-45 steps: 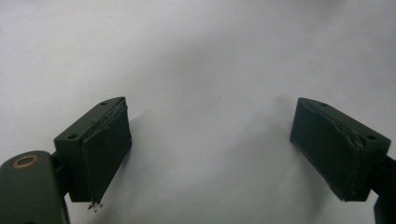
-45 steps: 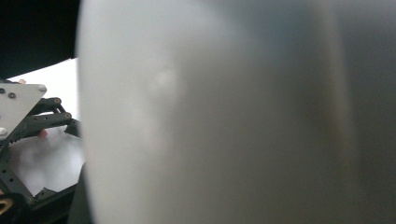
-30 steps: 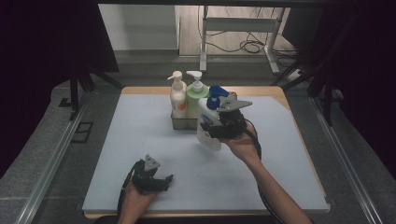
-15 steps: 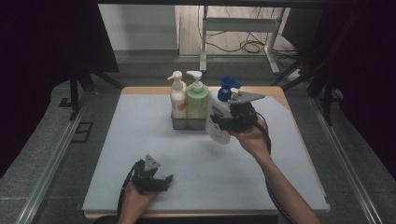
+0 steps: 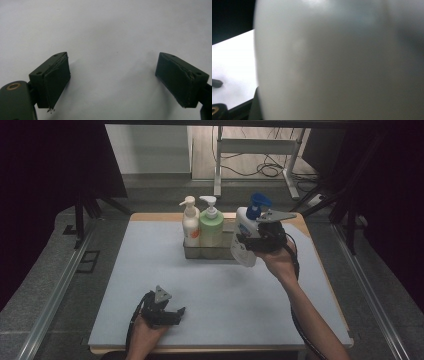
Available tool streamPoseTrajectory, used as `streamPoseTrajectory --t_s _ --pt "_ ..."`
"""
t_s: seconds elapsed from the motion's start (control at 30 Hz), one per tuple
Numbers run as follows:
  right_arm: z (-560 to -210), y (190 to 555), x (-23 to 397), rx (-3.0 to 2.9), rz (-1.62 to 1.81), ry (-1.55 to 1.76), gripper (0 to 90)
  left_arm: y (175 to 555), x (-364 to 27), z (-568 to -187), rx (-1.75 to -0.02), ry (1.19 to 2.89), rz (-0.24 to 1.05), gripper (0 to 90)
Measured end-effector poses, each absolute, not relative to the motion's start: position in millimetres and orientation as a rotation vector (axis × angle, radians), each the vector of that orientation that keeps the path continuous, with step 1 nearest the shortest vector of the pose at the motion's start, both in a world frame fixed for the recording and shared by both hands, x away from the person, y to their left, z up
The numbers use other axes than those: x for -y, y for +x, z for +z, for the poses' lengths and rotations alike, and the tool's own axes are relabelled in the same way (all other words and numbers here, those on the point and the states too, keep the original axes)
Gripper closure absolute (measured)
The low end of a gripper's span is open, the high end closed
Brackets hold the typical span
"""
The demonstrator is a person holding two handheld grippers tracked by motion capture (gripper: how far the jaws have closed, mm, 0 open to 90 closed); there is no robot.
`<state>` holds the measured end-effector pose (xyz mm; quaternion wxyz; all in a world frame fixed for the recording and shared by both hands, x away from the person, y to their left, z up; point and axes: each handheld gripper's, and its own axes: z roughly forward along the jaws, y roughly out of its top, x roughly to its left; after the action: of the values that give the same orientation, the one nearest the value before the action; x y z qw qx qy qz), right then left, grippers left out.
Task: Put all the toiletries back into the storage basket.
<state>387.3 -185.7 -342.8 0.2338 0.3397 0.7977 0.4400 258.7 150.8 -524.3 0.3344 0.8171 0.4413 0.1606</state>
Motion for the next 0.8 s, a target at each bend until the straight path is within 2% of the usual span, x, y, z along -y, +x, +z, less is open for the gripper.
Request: streamPoseTrajectory --t_s 0.8 --pt "-343 426 184 -2.114 1.186 1.020 37.7 259 -151 -524 -1.152 2.133 0.419 12.1"
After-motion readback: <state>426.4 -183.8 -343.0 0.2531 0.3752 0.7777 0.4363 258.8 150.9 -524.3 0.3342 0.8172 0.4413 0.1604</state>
